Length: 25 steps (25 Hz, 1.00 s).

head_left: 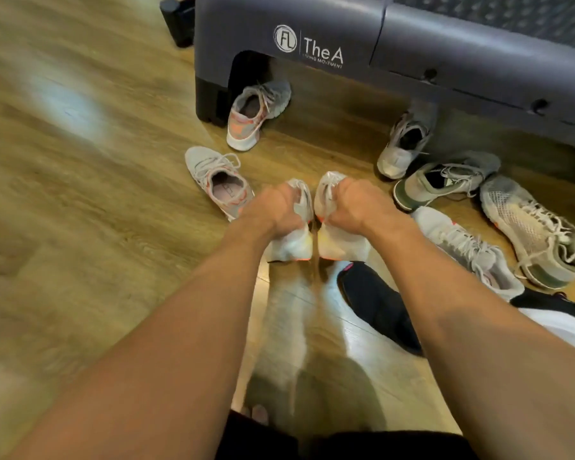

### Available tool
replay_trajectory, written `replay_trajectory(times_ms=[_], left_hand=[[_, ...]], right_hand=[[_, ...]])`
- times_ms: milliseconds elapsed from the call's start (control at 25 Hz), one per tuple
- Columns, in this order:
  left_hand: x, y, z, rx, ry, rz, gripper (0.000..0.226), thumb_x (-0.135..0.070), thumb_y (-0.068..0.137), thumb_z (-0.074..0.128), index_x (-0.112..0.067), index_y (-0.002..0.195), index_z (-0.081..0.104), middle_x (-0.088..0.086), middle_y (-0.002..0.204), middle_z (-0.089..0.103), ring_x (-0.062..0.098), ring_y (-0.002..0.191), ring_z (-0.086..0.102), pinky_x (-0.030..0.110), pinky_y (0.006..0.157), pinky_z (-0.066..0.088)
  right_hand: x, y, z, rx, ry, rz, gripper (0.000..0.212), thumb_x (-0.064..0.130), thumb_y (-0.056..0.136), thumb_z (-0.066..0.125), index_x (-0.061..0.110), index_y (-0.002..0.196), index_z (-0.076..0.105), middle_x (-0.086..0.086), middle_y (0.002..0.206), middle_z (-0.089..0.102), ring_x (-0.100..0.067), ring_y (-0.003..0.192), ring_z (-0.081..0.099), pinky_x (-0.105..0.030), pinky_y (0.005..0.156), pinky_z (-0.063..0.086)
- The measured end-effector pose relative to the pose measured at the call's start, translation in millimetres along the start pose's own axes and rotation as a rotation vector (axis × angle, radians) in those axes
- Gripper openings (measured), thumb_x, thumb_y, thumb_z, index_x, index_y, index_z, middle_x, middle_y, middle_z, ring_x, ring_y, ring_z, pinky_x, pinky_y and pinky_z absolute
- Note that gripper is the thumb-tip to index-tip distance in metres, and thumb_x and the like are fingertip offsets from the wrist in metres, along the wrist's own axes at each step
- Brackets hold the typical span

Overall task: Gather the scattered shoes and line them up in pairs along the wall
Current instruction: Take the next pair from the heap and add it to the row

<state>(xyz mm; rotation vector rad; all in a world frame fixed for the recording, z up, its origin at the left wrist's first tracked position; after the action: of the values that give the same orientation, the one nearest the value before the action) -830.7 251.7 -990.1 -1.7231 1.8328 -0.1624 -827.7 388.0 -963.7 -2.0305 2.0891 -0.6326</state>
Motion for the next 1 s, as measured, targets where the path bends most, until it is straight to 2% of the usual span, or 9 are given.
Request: replay_trajectory(times_ms=[120, 200, 320, 400, 520, 640, 800, 880, 1000], left_hand=[[-15.1, -60.0, -41.4, 0.067, 0.005, 0.031, 0.042, -0.037, 0.074, 0.076, -0.007, 0.097, 0.059, 0.018, 0.112, 0.062, 0.03, 0.103, 0.056, 0.029, 0.069, 0.038], [-31.7, -111.6, -77.3, 0.176, 0.016, 0.013, 0.05, -0.039, 0.073, 0.077, -0.005, 0.106, 0.06, 0.017, 0.115, 0.062, 0.029, 0.105, 0.057, 0.027, 0.069, 0.037], [-65.1, -193.9, -174.2, 0.311, -0.012, -0.034, 0.066, -0.04, 0.074, 0.078, -0.006, 0.125, 0.054, 0.01, 0.123, 0.057, 0.026, 0.112, 0.054, 0.026, 0.078, 0.04], [-91.0, -249.5, -264.7, 0.3, -0.049, -0.024, 0.047, -0.036, 0.074, 0.079, -0.007, 0.108, 0.063, 0.009, 0.108, 0.062, 0.024, 0.096, 0.059, 0.025, 0.073, 0.042], [-127.3, -329.1, -395.1, 0.17, -0.079, -0.017, 0.027, -0.031, 0.07, 0.08, -0.013, 0.071, 0.061, 0.004, 0.071, 0.064, 0.02, 0.061, 0.06, 0.027, 0.055, 0.049], [-157.8, -402.6, -507.2, -0.017, -0.06, -0.023, 0.027, -0.031, 0.068, 0.081, -0.022, 0.06, 0.057, -0.006, 0.043, 0.058, 0.011, 0.04, 0.057, 0.021, 0.04, 0.043], [-181.6, -522.0, -611.3, -0.346, -0.049, -0.1, 0.031, -0.037, 0.066, 0.08, -0.015, 0.062, 0.059, 0.001, 0.053, 0.06, 0.017, 0.051, 0.06, 0.026, 0.045, 0.044], [-189.4, -580.4, -637.4, -0.494, -0.026, -0.131, 0.035, -0.038, 0.067, 0.076, -0.016, 0.058, 0.05, 0.001, 0.053, 0.053, 0.021, 0.054, 0.054, 0.028, 0.045, 0.034], [-182.2, -691.3, -660.8, -0.688, -0.008, -0.268, 0.029, -0.033, 0.07, 0.071, -0.018, 0.061, 0.048, 0.002, 0.061, 0.051, 0.028, 0.063, 0.055, 0.03, 0.048, 0.035]], right_hand=[[13.2, -60.1, -43.1, 0.108, 0.032, -0.011, 0.023, 0.032, 0.077, 0.071, 0.018, 0.074, 0.053, -0.003, 0.07, 0.051, -0.021, 0.062, 0.047, -0.025, 0.051, 0.029], [42.3, -98.4, -84.4, 0.274, 0.008, -0.072, 0.037, 0.035, 0.075, 0.075, 0.02, 0.066, 0.042, -0.002, 0.068, 0.046, -0.023, 0.066, 0.047, -0.026, 0.053, 0.031], [94.3, -158.6, -187.4, 0.458, -0.13, -0.176, 0.044, 0.04, 0.075, 0.077, 0.018, 0.062, 0.042, -0.002, 0.066, 0.045, -0.027, 0.073, 0.051, -0.029, 0.062, 0.038], [129.7, -203.3, -282.2, 0.462, -0.157, -0.219, 0.041, 0.04, 0.073, 0.078, 0.016, 0.061, 0.047, -0.001, 0.063, 0.05, -0.022, 0.062, 0.052, -0.027, 0.053, 0.038], [175.2, -266.8, -418.0, 0.361, -0.151, -0.3, 0.035, 0.041, 0.068, 0.079, 0.02, 0.062, 0.052, 0.001, 0.064, 0.056, -0.017, 0.059, 0.054, -0.027, 0.05, 0.039], [217.0, -326.9, -533.9, 0.228, -0.15, -0.405, 0.034, 0.039, 0.063, 0.082, 0.017, 0.063, 0.056, 0.0, 0.059, 0.058, -0.017, 0.054, 0.057, -0.026, 0.048, 0.041], [263.9, -421.0, -644.9, -0.028, -0.16, -0.655, 0.035, 0.033, 0.06, 0.083, 0.014, 0.064, 0.054, -0.003, 0.058, 0.052, -0.024, 0.058, 0.054, -0.027, 0.044, 0.033], [283.3, -467.0, -673.2, -0.111, -0.172, -0.764, 0.029, 0.031, 0.061, 0.08, 0.014, 0.072, 0.06, -0.003, 0.062, 0.056, -0.026, 0.063, 0.058, -0.028, 0.048, 0.038], [327.7, -555.3, -700.0, -0.216, -0.152, -0.992, 0.022, 0.03, 0.068, 0.074, 0.017, 0.085, 0.067, -0.004, 0.072, 0.064, -0.026, 0.069, 0.061, -0.034, 0.056, 0.05]])
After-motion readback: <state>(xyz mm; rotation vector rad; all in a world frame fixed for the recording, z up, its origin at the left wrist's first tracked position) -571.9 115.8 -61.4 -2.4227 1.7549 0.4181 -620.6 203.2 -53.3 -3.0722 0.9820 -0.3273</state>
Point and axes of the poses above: each hand's wrist, its own y-axis towards the middle knuckle, its own z-axis out of the palm, x = y × z, the point moved 7 cm from there along y, towards the middle knuckle
